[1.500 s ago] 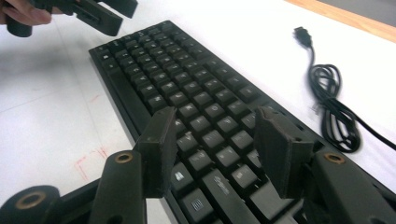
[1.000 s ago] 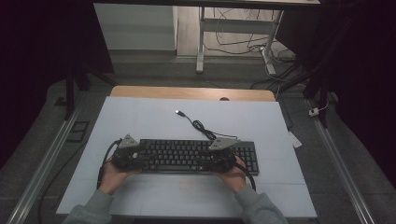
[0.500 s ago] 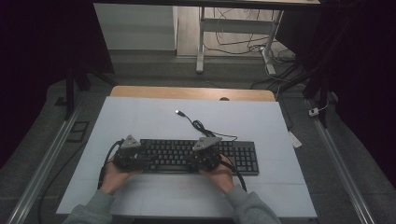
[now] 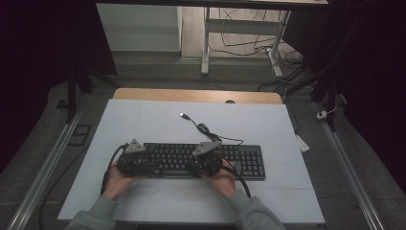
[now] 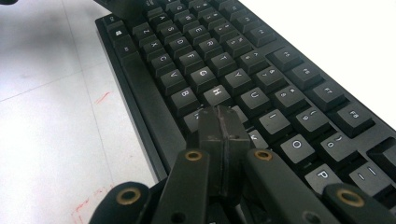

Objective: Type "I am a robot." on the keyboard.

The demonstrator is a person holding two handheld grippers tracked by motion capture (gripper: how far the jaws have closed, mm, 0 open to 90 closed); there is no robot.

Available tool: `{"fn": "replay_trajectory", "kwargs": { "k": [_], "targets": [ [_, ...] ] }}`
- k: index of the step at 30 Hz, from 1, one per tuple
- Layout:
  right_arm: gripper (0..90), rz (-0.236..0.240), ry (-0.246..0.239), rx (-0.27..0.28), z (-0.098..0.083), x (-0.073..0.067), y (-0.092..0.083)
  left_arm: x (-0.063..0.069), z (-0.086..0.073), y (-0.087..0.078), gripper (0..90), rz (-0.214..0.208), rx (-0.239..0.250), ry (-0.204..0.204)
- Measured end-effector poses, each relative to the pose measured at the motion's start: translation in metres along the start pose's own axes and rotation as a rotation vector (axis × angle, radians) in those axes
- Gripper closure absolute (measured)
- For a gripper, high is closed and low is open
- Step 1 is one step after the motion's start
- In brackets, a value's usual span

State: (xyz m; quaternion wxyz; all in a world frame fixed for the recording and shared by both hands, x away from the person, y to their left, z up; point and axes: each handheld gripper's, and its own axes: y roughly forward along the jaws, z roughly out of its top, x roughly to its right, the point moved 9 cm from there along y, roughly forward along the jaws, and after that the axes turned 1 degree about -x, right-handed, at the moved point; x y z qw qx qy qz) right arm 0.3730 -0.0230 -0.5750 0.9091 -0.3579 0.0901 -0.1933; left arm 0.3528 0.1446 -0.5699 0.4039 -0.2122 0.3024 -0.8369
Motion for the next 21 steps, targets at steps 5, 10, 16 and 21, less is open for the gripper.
{"fn": "replay_trajectory", "kwargs": {
  "k": [5, 10, 16, 21],
  "targets": [
    [89.5, -0.001, 0.002, -0.006, -0.0003, -0.0006, 0.0027, 0.0006, -0.0006, 0.0009, 37.2, -0.005, -0.006, 0.003],
    [89.6, -0.007, -0.008, -0.01, -0.0007, -0.0005, 0.0043, 0.0009, -0.0013, 0.0013, 36.9, -0.006, -0.014, 0.006],
    [89.7, -0.023, -0.011, -0.033, -0.0018, -0.0008, 0.0053, 0.0009, -0.0013, 0.0011, 36.8, -0.005, -0.013, 0.007],
    [89.7, -0.023, 0.002, 0.017, 0.0035, 0.0006, -0.0029, -0.0005, -0.0008, -0.0005, 36.8, -0.003, -0.004, -0.002]
  ]
}}
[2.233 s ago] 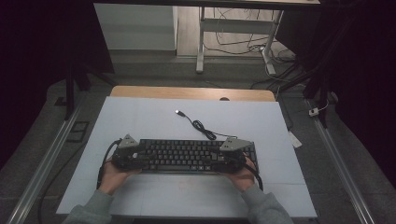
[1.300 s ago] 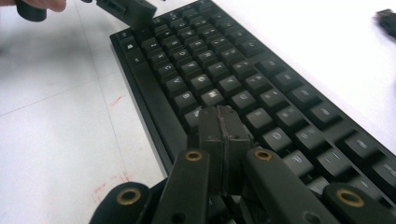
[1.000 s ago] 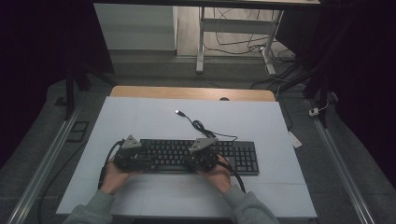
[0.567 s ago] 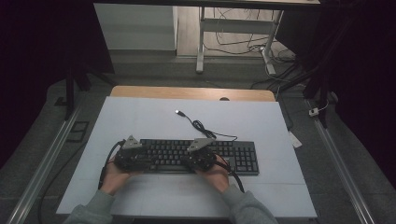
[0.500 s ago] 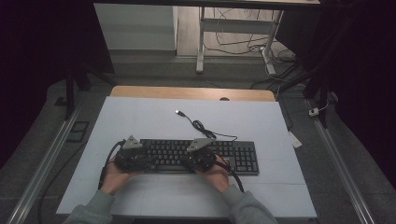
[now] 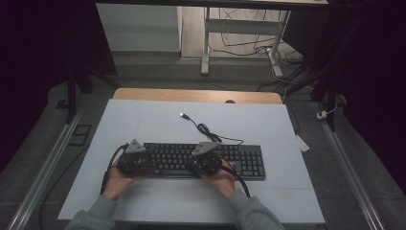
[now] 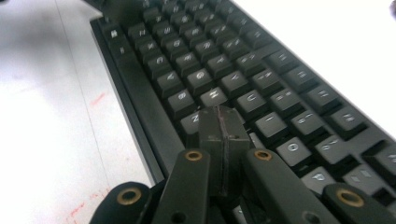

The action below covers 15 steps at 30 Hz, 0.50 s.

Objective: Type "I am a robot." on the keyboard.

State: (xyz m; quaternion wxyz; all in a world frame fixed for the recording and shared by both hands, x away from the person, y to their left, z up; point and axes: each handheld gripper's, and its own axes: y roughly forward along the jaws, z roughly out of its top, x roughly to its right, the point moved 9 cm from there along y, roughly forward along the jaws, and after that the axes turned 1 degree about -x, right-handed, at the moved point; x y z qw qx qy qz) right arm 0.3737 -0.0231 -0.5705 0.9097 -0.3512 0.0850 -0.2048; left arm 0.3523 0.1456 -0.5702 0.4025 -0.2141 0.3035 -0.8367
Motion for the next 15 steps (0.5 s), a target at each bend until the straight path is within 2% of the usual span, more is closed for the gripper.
{"fn": "replay_trajectory", "kwargs": {
  "k": [4, 9, 15],
  "targets": [
    [89.7, -0.019, 0.014, 0.034, 0.001, 0.008, -0.013, -0.001, 0.0, -0.001, 36.8, 0.003, 0.004, -0.001],
    [89.5, -0.048, 0.037, 0.053, -0.009, 0.02, -0.031, -0.001, 0.0, -0.001, 36.8, 0.004, 0.002, 0.003],
    [74.2, -0.088, 0.06, 0.086, -0.02, 0.034, -0.053, 0.0, 0.0, -0.001, 36.7, 0.006, 0.002, 0.004]
  ]
}}
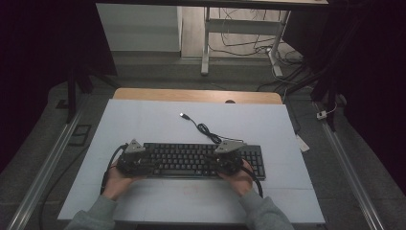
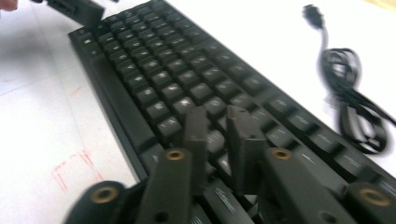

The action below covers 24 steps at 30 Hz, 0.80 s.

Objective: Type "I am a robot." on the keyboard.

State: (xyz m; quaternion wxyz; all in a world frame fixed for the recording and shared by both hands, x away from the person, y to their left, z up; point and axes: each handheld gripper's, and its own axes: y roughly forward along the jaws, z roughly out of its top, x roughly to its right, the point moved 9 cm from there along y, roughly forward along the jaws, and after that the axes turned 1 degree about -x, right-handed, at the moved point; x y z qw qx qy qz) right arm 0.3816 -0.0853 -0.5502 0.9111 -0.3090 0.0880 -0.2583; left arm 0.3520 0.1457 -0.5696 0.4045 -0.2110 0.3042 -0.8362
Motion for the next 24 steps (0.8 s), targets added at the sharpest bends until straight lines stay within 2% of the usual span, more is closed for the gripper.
{"fn": "replay_trajectory", "kwargs": {
  "k": [4, 9, 16, 24],
  "targets": [
    [64.9, -0.027, 0.018, 0.028, -0.003, 0.01, -0.012, 0.0, 0.0, -0.001, 36.8, 0.002, 0.002, -0.002],
    [59.5, -0.047, 0.021, 0.049, -0.011, 0.018, -0.027, -0.001, 0.0, -0.001, 36.8, 0.003, 0.006, -0.006],
    [57.1, -0.075, 0.035, 0.06, -0.022, 0.027, -0.045, -0.001, 0.001, -0.002, 36.8, 0.002, 0.009, -0.006],
    [56.5, -0.085, 0.043, 0.061, -0.027, 0.033, -0.049, -0.001, 0.001, -0.002, 36.7, 0.002, 0.011, -0.006]
  ]
}}
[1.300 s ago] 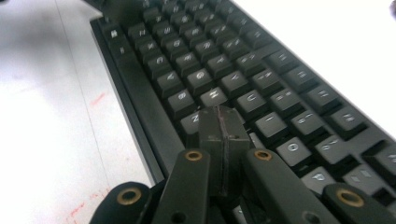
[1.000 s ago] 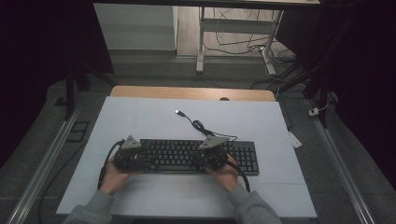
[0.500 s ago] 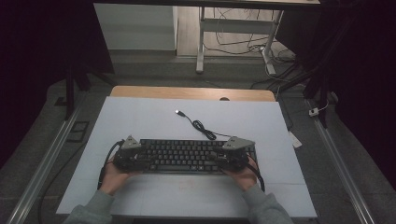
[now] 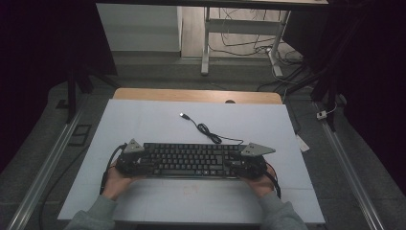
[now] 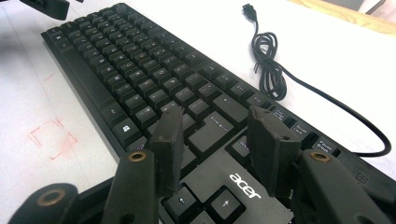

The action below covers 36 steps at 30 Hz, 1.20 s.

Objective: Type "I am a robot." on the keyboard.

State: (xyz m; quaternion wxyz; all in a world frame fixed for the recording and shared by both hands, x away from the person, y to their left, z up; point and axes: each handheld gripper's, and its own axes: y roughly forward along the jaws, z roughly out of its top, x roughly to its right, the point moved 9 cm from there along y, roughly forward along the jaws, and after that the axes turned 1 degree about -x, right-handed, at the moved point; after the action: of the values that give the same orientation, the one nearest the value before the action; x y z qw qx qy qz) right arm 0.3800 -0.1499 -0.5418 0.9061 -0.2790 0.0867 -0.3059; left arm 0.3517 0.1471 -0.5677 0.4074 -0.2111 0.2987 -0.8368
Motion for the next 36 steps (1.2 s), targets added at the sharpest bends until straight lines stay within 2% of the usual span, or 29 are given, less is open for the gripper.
{"fn": "replay_trajectory", "kwargs": {
  "k": [11, 19, 25, 30, 36],
  "targets": [
    [56.0, 0.01, -0.013, -0.007, 0.0, -0.003, 0.004, 0.005, 0.002, 0.0, 36.9, -0.008, 0.006, 0.009],
    [55.4, 0.009, -0.013, -0.013, -0.001, -0.003, 0.005, 0.017, 0.006, 0.001, 39.3, -0.048, 0.018, 0.026],
    [55.1, 0.01, -0.013, -0.018, -0.002, -0.003, 0.006, 0.03, 0.008, 0.002, 49.1, -0.09, 0.024, 0.07],
    [54.9, 0.011, -0.017, -0.026, -0.003, -0.004, 0.007, 0.035, 0.008, 0.003, 60.3, -0.11, 0.019, 0.086],
    [54.8, 0.013, -0.02, -0.027, -0.003, -0.004, 0.007, 0.041, 0.006, 0.008, 81.4, -0.124, 0.012, 0.107]
  ]
}}
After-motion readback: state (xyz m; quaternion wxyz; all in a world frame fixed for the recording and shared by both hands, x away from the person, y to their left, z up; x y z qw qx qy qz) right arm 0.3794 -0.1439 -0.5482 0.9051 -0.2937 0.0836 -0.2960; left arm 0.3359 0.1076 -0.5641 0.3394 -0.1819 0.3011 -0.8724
